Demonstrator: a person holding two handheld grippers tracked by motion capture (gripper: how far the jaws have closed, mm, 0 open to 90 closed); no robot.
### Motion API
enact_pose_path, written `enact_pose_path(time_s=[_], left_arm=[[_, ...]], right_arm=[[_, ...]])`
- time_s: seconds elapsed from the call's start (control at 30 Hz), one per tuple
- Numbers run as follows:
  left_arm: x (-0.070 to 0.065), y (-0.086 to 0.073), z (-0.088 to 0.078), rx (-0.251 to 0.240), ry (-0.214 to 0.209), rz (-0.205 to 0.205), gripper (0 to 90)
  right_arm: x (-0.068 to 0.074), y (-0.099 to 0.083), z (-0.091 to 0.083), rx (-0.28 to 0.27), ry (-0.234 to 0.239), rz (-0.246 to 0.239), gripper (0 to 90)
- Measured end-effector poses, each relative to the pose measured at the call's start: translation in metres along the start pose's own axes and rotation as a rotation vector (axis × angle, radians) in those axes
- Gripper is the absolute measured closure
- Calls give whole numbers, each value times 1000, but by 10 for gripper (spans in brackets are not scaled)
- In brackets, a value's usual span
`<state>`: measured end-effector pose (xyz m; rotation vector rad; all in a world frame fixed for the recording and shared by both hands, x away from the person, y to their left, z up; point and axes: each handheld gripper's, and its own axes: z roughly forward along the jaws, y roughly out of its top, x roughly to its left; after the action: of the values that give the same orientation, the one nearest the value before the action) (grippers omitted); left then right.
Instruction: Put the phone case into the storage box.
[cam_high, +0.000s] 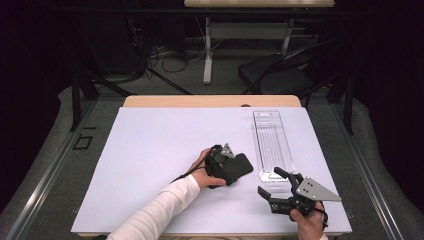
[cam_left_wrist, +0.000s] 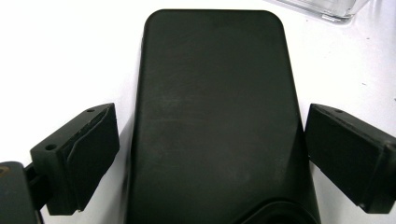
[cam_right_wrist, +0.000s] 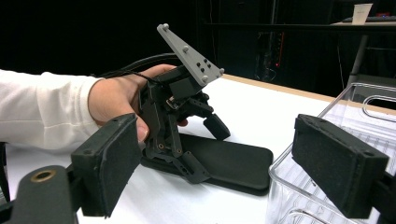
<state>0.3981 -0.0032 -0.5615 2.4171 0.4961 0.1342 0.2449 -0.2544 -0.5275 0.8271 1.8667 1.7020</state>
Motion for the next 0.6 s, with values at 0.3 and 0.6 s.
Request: enact_pose_path(time_s=[0.3, 0.6], left_arm=[[-1, 1, 0, -6, 1, -6, 74], [-2, 1, -2, -3, 2, -2, 132]], right_arm=[[0, 0, 0, 1, 2, 0, 142], [0, 0, 0, 0, 1, 0, 143]])
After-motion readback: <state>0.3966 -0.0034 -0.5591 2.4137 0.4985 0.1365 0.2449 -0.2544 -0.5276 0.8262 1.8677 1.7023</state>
